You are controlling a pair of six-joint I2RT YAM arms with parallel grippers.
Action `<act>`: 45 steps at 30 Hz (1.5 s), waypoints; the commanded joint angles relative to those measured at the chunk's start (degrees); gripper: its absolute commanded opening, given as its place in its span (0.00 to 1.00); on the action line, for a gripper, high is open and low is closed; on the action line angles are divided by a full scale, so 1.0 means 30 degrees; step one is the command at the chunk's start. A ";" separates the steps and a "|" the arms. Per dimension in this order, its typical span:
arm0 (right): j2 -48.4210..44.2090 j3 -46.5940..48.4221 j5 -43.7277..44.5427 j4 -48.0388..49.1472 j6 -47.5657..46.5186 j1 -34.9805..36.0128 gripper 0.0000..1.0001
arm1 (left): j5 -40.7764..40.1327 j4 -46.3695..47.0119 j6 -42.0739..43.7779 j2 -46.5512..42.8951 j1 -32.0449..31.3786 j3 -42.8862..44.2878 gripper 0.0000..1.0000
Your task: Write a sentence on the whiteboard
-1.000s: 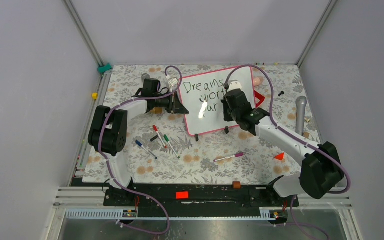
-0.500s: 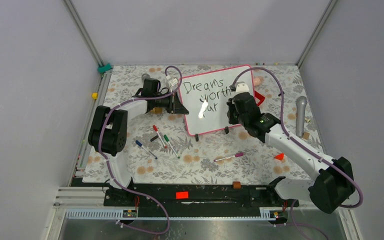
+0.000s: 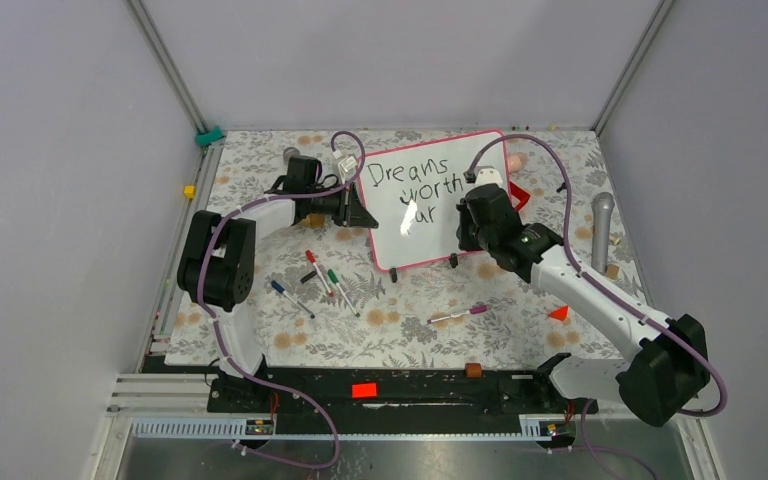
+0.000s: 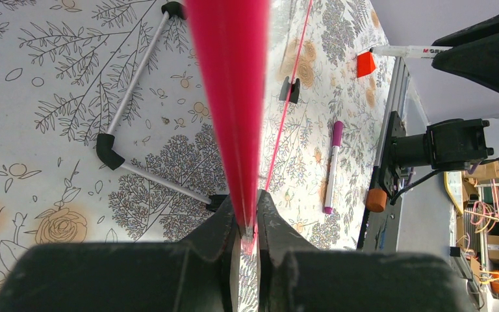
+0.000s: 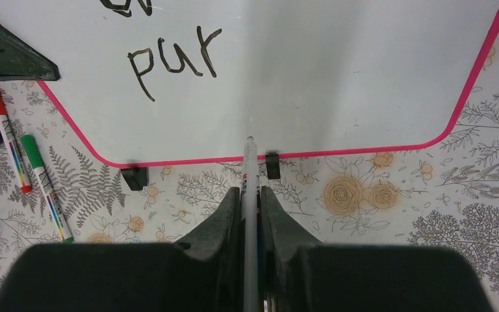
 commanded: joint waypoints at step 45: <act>-0.0037 0.1294 -0.0075 0.0678 -0.2360 -0.0082 0.00 | -0.4929 -0.3357 0.1938 0.1923 -0.0857 -0.0820 0.00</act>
